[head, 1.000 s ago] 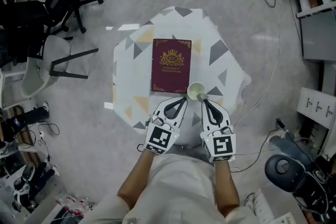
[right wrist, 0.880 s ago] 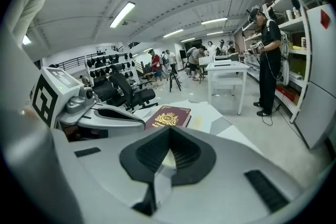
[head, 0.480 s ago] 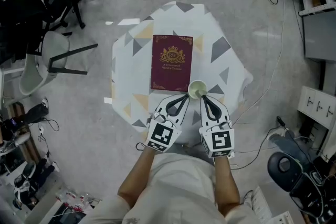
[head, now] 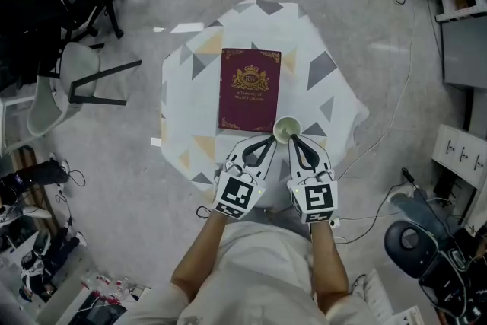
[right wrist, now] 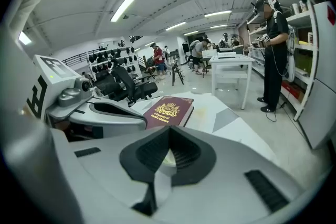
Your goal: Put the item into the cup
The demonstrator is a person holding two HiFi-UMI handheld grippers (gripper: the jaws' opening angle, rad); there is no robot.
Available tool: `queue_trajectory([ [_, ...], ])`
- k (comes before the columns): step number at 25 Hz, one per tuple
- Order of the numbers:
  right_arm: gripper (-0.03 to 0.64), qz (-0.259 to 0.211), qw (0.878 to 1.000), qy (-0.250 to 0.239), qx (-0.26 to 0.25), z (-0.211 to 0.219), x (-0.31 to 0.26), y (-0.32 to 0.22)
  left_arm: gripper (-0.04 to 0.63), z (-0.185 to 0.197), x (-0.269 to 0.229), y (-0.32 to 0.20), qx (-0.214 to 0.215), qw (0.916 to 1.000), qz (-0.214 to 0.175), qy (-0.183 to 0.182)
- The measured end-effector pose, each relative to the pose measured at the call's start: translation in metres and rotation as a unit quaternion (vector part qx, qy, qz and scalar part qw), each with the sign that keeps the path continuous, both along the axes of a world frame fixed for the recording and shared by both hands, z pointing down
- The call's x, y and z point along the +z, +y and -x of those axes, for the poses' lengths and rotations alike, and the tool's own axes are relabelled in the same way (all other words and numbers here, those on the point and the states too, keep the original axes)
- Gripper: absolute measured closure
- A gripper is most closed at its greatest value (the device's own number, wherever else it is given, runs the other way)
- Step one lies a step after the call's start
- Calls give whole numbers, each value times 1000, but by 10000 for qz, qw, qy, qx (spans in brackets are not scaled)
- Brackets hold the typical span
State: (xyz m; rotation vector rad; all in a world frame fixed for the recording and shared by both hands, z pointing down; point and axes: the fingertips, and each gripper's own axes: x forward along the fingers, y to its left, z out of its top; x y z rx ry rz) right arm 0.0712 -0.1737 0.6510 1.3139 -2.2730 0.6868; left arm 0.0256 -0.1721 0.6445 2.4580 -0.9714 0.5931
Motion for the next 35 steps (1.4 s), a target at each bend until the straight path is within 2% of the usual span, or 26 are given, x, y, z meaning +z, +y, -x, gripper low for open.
queue_trajectory([
  [35, 609, 442, 9982, 292, -296, 18, 42, -9, 583, 3, 7, -5, 34, 10000, 65, 8],
])
